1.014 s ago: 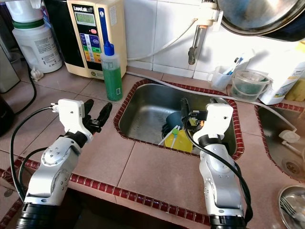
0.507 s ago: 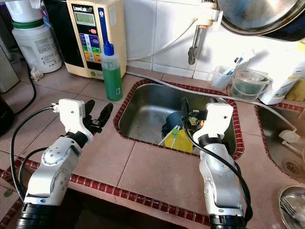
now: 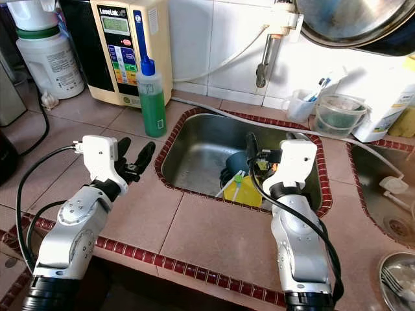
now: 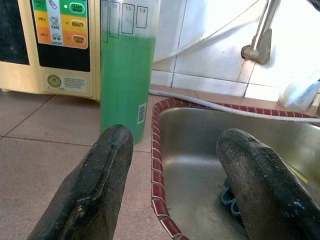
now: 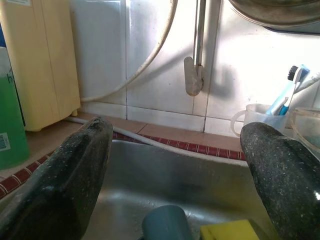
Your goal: Kitchen organization
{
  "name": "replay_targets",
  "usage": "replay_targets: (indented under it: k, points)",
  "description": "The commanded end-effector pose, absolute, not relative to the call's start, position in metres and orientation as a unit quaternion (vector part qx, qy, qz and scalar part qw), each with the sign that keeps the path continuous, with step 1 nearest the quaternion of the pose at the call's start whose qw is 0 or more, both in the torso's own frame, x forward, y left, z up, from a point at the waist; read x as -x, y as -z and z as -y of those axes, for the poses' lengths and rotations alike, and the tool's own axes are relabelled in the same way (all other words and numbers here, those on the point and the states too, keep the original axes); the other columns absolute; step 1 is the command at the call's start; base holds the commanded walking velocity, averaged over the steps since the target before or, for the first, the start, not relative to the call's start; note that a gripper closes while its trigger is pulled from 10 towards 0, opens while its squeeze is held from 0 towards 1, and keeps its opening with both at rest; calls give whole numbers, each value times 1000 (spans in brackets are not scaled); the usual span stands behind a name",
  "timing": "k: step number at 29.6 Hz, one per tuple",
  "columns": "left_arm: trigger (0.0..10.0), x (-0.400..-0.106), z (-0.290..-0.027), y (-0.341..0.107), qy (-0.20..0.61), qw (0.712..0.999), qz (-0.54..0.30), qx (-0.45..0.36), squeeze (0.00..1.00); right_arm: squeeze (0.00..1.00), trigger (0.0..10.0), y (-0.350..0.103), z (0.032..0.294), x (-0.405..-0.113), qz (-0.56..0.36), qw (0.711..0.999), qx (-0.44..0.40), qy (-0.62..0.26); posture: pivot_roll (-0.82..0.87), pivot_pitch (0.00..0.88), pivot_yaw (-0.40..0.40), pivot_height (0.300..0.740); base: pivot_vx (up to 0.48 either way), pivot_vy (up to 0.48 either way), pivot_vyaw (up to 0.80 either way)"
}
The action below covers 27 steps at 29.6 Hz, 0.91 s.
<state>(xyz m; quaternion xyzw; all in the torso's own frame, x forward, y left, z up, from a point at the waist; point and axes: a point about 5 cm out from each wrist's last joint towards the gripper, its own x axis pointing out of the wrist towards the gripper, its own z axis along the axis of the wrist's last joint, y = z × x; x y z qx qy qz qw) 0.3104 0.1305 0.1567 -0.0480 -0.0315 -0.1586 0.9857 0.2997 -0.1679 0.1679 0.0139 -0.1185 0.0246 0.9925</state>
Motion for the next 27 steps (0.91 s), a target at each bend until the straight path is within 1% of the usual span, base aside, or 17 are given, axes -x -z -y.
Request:
replay_targets:
  k: [1, 15, 27]
  points:
    - [10000, -310, -128, -158, 165, 985, 28, 50, 0, 0, 10000, -171, 167, -301, 123, 992, -11, -28, -136, 0, -3, 740, -251, 0, 0]
    - [10000, -309, -127, -158, 168, 984, 28, 46, 0, 0, 10000, -170, 166, -300, 121, 992, -9, -29, -135, 0, -4, 740, -257, 0, 0]
    - [10000, -308, -127, -160, 169, 984, 38, 42, 0, 0, 10000, -170, 167, -299, 120, 992, -7, -29, -135, 0, -3, 740, 0, 0, 0]
